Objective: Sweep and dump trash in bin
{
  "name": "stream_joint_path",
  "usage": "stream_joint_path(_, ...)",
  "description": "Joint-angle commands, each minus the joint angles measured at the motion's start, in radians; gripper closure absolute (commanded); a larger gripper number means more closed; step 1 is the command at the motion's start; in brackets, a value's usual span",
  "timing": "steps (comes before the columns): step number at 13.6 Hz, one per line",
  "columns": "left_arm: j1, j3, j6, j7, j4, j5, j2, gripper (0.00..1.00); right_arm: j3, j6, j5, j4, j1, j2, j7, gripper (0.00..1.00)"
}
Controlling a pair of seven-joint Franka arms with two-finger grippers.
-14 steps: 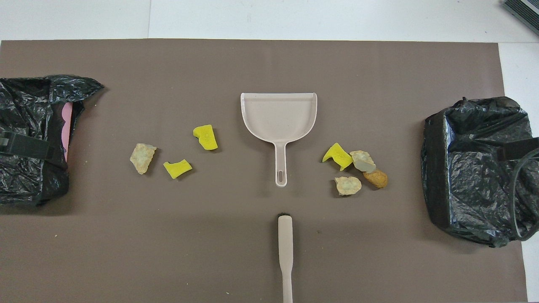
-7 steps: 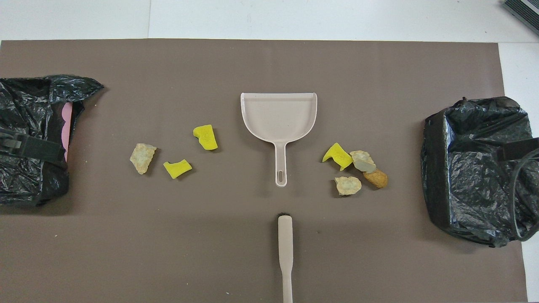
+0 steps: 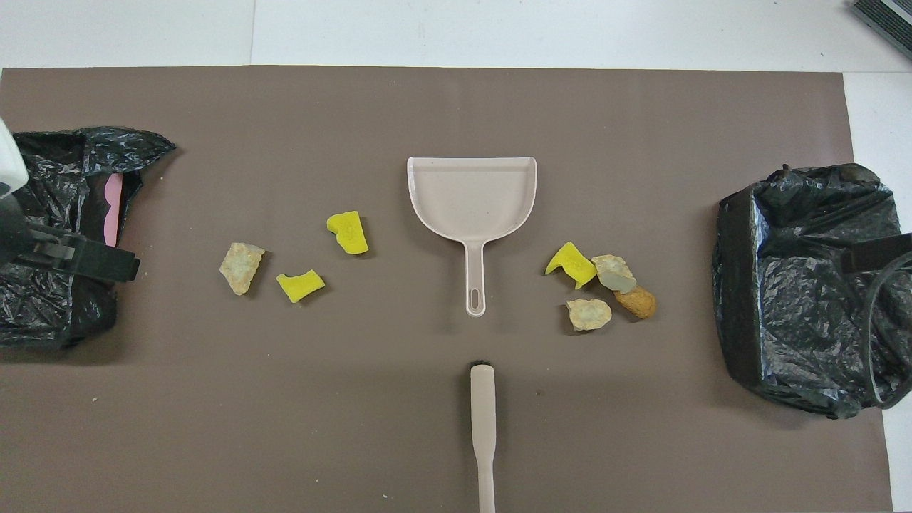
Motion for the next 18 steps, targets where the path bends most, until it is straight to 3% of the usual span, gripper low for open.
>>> stream_joint_path(1, -0.069, 0.01, 0.025, -0.069, -0.074, -0.001, -0.043, 0.0, 0.004, 0.016, 0.004, -0.03, -0.013, -0.023, -0.021, 0.0)
stream_joint_path(5, -0.201, 0.007, 0.078, -0.197, -0.231, -0.004, -0.126, 0.0, 0.01, 0.002, -0.001, -0.013, -0.006, -0.023, -0.027, 0.0)
stream_joint_path(8, -0.336, 0.007, 0.105, -0.344, -0.315, -0.004, -0.141, 0.0, 0.01, 0.0, -0.007, -0.022, -0.003, -0.033, -0.03, 0.0)
stream_joint_path(13, -0.492, 0.005, 0.252, -0.453, -0.508, -0.062, -0.21, 0.0, 0.01, -0.001, -0.007, -0.039, -0.006, -0.042, -0.025, 0.0)
stream_joint_path(18, -0.623, 0.005, 0.334, -0.568, -0.597, -0.071, -0.209, 0.0, 0.01, -0.009, -0.005, -0.065, -0.009, -0.059, -0.021, 0.0)
